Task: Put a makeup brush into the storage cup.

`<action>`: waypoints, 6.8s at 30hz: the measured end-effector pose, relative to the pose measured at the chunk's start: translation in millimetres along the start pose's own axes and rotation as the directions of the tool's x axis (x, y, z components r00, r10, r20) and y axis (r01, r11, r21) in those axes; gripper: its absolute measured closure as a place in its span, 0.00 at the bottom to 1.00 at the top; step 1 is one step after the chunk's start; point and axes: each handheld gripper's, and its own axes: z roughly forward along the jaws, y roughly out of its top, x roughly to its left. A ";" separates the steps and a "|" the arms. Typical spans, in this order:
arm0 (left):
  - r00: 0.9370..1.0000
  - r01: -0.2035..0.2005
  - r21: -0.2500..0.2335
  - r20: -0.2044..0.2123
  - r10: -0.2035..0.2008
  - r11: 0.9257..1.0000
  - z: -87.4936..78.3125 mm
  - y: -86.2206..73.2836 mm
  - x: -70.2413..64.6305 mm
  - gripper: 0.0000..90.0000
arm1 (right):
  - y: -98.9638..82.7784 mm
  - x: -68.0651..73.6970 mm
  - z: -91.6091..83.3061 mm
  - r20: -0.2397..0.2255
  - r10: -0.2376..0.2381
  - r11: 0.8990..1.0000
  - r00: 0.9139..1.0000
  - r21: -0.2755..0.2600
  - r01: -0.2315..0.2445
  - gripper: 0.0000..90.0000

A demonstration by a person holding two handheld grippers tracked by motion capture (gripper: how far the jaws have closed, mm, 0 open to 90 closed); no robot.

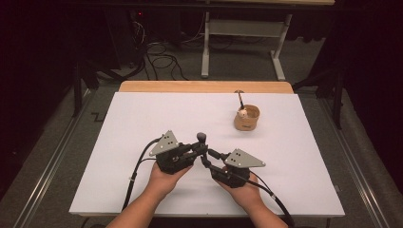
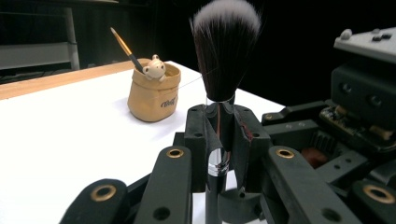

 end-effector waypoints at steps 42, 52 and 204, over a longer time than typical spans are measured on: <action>1.000 -0.025 0.019 -0.004 0.025 1.000 4.4 -1.5 -6.4 0.85 | 0.5 1.6 -1.8 -0.002 0.010 1.000 1.000 -0.020 -0.010 0.89; 1.000 -0.009 0.002 -0.004 0.009 1.000 1.9 -0.2 -4.0 0.65 | 1.1 0.1 -3.1 0.008 0.013 1.000 1.000 -0.025 -0.013 0.89; 0.952 -0.001 0.062 -0.307 0.020 0.998 -82.8 -31.5 42.7 0.02 | 49.2 -171.3 -13.9 0.440 0.169 0.983 0.882 -0.140 -0.119 0.89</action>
